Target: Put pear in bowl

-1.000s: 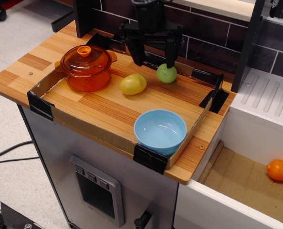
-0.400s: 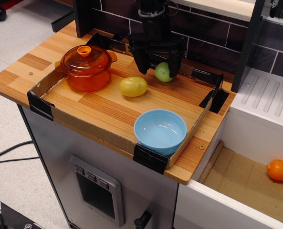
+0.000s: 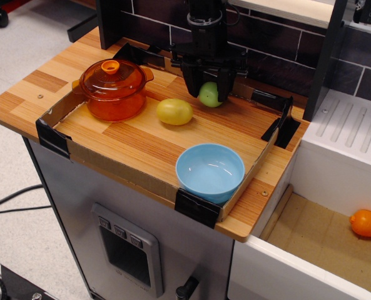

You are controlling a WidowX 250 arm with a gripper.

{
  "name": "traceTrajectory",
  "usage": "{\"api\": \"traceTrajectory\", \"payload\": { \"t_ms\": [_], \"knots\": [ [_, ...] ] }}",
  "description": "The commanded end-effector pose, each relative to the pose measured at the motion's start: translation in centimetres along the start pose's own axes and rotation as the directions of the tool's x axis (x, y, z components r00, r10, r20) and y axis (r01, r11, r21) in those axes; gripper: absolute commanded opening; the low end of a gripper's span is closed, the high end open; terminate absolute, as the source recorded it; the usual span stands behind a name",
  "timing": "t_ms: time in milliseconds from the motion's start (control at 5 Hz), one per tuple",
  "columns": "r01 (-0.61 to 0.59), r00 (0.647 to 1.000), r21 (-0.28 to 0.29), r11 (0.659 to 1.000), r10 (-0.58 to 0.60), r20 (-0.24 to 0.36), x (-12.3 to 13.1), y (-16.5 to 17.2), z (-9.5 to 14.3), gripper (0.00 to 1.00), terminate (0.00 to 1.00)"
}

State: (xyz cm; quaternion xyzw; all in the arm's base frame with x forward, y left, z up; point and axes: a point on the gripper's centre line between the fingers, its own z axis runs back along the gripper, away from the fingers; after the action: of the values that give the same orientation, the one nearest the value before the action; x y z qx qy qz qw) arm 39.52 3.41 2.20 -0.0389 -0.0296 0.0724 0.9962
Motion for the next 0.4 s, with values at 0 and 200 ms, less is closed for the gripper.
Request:
{"api": "traceTrajectory", "payload": {
  "t_ms": [0,200],
  "knots": [
    [0.021,0.996,-0.047,0.999,-0.017,0.087,-0.3,-0.8,5.5,0.00,0.00],
    [0.052,0.996,-0.107,0.993,-0.045,0.075,-1.9,-1.6,8.5,0.00,0.00]
  ]
}}
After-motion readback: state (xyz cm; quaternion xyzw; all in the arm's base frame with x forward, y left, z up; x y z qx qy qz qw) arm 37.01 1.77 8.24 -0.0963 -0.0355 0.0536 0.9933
